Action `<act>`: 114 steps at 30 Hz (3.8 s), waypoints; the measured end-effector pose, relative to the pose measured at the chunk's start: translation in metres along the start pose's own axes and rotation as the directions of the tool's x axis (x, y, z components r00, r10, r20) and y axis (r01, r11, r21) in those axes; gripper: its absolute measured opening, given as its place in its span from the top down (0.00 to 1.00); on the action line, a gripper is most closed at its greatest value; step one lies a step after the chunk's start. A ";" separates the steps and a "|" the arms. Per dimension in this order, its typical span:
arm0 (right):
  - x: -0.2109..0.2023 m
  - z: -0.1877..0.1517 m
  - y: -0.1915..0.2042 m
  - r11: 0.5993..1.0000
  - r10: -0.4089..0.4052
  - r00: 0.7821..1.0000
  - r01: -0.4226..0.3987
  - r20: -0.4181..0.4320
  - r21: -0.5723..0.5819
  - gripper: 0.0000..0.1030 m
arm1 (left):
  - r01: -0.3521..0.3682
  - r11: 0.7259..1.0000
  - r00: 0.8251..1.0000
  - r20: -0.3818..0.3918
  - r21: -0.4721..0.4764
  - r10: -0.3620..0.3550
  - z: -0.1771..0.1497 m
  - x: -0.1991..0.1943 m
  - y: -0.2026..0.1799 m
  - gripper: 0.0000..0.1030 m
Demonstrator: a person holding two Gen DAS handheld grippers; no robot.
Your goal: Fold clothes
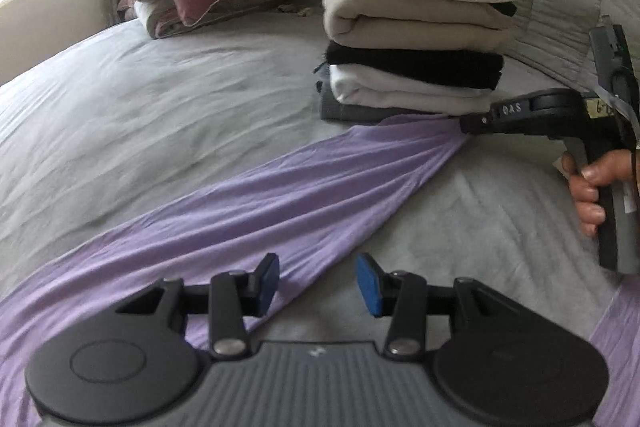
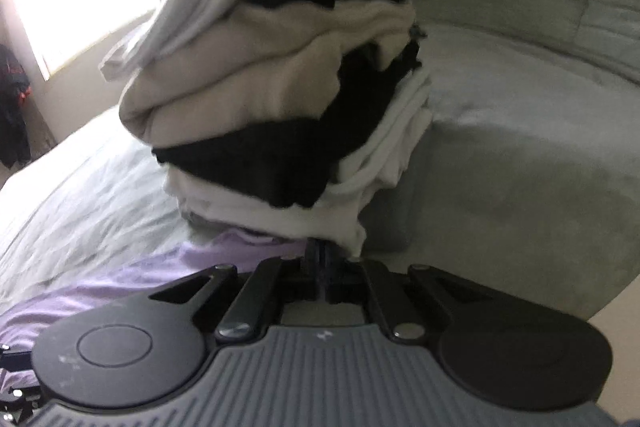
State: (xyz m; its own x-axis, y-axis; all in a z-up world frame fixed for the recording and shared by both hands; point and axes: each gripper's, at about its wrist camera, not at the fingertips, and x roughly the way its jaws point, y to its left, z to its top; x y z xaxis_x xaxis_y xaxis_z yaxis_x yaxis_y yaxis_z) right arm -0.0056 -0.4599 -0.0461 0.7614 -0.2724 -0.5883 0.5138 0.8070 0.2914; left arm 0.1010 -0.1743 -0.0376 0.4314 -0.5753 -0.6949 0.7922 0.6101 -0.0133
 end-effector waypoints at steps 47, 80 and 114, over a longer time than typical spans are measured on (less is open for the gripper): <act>0.011 -0.018 0.182 0.819 0.278 0.948 -0.319 -0.157 -0.477 0.41 | -0.234 0.932 0.957 0.101 -0.276 0.271 -0.131 -0.108 0.108 0.50; 0.062 -0.046 0.313 0.646 0.312 0.898 -0.439 -0.308 -0.624 0.50 | -0.444 0.710 0.827 0.054 -0.547 0.559 -0.164 -0.191 0.197 0.56; 0.053 -0.152 0.515 0.453 0.352 0.791 -0.612 -0.500 -0.648 0.57 | -0.355 0.619 0.874 -0.014 -0.701 0.486 -0.229 -0.237 0.234 0.81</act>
State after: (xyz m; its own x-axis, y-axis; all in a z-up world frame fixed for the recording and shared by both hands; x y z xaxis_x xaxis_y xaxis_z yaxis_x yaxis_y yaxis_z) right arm 0.2391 0.0207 -0.0422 0.5853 0.3312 -0.7401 -0.4896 0.8719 0.0030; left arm 0.0853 0.2291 -0.0406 0.7559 -0.1990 -0.6237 0.0348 0.9636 -0.2652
